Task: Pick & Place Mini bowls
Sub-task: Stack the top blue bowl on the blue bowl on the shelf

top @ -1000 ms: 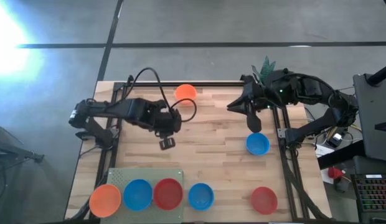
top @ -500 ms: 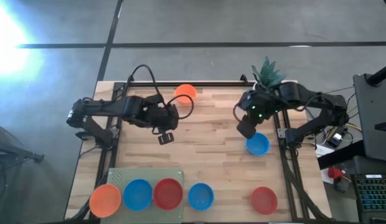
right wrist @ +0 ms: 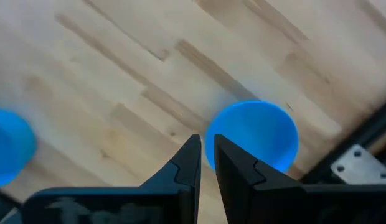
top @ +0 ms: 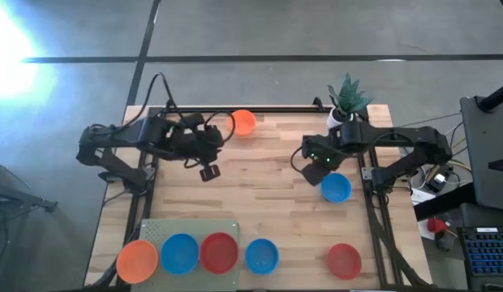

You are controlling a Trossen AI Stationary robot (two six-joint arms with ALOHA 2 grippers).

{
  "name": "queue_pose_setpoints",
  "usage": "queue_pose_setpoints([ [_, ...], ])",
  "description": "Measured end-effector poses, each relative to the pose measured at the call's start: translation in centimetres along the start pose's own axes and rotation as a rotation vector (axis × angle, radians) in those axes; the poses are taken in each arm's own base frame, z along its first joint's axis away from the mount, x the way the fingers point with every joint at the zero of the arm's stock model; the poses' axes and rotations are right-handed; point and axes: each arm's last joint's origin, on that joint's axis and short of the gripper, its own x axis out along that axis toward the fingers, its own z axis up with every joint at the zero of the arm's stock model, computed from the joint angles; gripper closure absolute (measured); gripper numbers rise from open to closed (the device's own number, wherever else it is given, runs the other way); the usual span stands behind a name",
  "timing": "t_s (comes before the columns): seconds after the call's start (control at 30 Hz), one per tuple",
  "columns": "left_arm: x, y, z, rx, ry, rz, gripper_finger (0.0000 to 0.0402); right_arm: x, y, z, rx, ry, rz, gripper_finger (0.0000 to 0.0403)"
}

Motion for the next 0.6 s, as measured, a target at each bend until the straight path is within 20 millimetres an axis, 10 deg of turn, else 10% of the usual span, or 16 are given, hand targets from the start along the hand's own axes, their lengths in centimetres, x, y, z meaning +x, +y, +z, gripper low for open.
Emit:
queue_pose_setpoints([
  [0.6, -0.5, 0.3, -0.1, 0.013, -0.019, -0.003, 0.0307, 9.3, -1.7, -1.3, 0.172, 0.100, -0.100, 0.0285],
])
